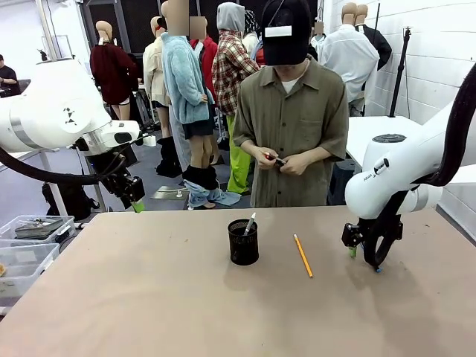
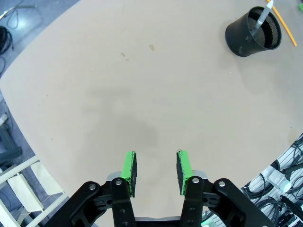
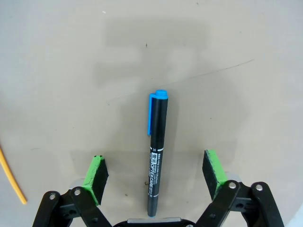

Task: Place the pens into the pen holder.
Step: Pick up a writing instrument from the table and place it into the Pen holder.

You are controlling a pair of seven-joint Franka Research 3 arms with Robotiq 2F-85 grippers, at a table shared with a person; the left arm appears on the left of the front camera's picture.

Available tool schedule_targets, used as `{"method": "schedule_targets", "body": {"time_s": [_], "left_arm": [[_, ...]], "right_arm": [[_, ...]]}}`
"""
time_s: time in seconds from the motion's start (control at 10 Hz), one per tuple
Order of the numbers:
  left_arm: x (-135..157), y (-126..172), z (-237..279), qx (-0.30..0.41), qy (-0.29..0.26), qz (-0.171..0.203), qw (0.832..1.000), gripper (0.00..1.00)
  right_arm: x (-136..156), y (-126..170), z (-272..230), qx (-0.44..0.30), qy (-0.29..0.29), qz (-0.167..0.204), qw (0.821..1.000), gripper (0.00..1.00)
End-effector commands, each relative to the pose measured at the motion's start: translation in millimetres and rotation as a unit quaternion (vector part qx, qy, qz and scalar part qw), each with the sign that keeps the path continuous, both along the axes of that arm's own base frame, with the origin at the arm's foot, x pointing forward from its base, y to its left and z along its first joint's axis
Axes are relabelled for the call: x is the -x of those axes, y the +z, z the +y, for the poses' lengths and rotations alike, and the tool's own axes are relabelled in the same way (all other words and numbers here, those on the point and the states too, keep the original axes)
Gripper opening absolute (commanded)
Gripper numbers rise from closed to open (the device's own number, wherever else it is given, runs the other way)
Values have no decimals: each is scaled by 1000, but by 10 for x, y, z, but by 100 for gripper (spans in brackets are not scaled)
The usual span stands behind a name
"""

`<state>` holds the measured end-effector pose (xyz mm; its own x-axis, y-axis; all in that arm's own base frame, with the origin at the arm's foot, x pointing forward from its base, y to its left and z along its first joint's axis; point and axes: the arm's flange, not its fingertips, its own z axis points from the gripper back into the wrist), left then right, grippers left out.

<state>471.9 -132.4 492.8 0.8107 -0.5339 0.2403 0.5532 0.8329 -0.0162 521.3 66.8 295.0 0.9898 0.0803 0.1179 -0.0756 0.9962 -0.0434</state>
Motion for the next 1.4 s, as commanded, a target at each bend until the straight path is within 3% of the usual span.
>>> {"method": "schedule_targets", "body": {"time_s": [0.0, 0.4, 0.5, 1.1, 1.3], "left_arm": [[2, 11, 14, -7, 1, -7, 1000, 46], [2, 11, 14, -7, 1, -7, 1000, 46], [2, 11, 14, -7, 1, -7, 1000, 46], [2, 11, 14, -7, 1, -7, 1000, 46], [2, 11, 14, -7, 1, -7, 1000, 46]], "right_arm": [[-65, -27, 2, -5, 9, 8, 1000, 86], [-61, 14, -20, -10, 3, 31, 999, 6], [-70, 18, -22, -9, 3, 36, 999, 0], [-41, 125, 41, -27, 35, 59, 997, 0], [222, 438, 148, -83, 134, -14, 987, 0]]}}
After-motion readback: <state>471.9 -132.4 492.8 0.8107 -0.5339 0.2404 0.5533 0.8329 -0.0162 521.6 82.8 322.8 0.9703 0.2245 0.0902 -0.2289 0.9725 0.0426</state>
